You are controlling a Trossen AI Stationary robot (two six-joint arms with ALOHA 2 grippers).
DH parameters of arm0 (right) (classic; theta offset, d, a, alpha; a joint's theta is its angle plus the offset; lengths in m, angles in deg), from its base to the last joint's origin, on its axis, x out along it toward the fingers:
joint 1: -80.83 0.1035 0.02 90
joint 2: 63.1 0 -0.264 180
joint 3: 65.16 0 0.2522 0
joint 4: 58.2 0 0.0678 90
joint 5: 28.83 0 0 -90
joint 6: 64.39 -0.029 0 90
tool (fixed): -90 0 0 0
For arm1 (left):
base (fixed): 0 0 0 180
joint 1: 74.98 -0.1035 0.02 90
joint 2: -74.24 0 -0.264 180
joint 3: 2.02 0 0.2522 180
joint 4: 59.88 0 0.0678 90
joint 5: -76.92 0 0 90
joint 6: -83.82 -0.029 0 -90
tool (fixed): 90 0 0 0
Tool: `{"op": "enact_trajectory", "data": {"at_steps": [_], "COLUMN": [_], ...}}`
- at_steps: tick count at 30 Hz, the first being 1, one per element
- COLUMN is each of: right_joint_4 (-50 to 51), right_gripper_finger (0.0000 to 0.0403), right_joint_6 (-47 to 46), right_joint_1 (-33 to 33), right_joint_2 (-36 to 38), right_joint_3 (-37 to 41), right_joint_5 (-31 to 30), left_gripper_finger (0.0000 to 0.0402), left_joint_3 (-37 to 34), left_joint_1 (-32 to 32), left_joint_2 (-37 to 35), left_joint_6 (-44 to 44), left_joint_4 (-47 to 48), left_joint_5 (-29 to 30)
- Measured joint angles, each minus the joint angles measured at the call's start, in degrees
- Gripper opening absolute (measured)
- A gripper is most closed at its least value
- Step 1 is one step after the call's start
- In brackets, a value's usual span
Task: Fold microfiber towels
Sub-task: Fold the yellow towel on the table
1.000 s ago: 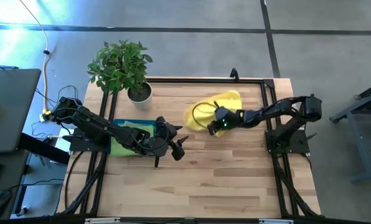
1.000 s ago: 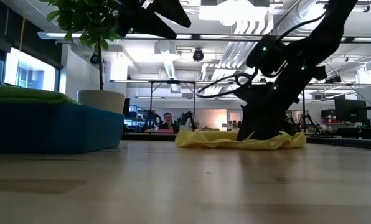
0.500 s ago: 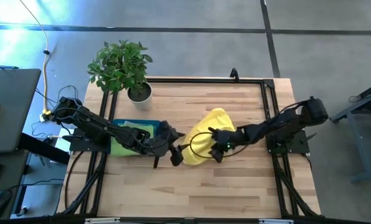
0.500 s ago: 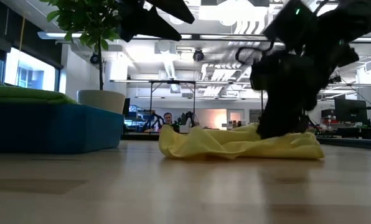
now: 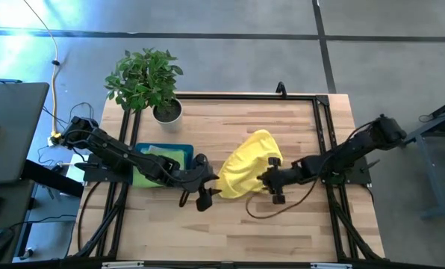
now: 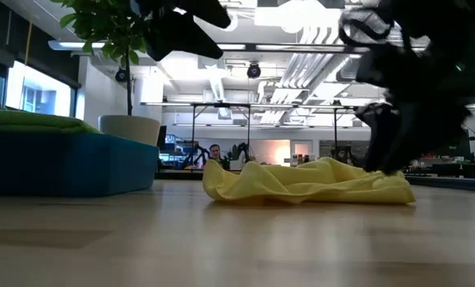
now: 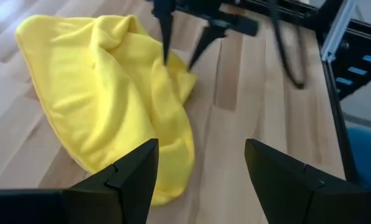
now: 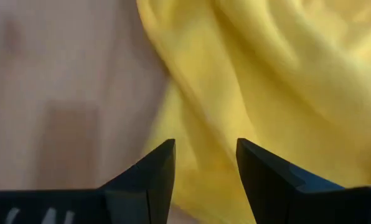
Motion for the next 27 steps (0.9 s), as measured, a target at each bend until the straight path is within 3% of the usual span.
{"op": "enact_trajectory", "data": {"at_steps": [8, 15, 27], "right_joint_4": [2.4, 2.2, 1.6], "right_gripper_finger": [0.0165, 0.0161, 0.003], "right_joint_6": [8.5, 9.3, 5.1], "right_joint_1": [2.4, 2.3, 2.3], "right_joint_2": [-2.9, -3.3, -3.9], "right_joint_3": [0.0, 0.0, 0.0], "right_joint_5": [-11.9, -13.2, -13.2], "left_gripper_finger": [0.0227, 0.0227, 0.0227], "left_joint_3": [0.0, 0.0, 0.0], "left_joint_1": [2.8, 4.5, 7.2], "left_joint_2": [0.0, 0.0, 0.0], "left_joint_6": [0.8, 1.0, 0.8], "left_joint_4": [0.0, 0.0, 0.0], "left_joint_5": [0.7, 0.9, 1.0]}}
